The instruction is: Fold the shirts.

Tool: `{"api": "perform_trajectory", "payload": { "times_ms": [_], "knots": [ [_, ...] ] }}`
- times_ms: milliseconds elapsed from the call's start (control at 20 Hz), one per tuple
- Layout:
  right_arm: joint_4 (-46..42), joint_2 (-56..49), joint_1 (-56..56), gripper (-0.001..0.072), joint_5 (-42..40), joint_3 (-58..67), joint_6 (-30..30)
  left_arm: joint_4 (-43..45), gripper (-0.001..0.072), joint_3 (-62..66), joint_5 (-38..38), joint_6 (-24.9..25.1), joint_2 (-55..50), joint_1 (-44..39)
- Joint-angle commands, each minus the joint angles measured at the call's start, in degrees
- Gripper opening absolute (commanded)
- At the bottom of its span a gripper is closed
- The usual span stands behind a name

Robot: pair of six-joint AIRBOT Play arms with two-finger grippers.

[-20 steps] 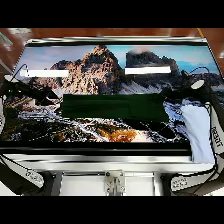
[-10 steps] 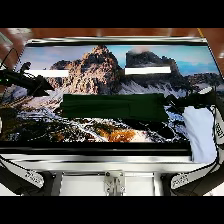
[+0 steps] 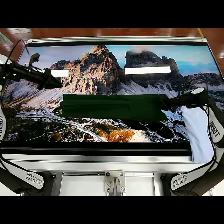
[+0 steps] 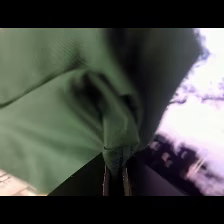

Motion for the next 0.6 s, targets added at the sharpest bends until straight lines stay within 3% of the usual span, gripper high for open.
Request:
{"api": "perform_trajectory", "payload": {
  "times_ms": [0,400,550],
  "knots": [
    [2.0,8.0,0.2,0.0062,1.2,0.1,-1.2,-3.4,0.0032,0.0,3.6,5.3,-1.6,-6.8],
    [2.1,29.8,0.3,0.0062,5.9,0.1,8.4,-7.5,0.0031,0.0,24.5,5.4,-10.6,-29.4],
    [2.3,35.2,0.3,0.0062,6.9,0.1,11.0,-12.4,0.0031,0.0,26.2,5.5,-13.5,-34.6]
  ]
}}
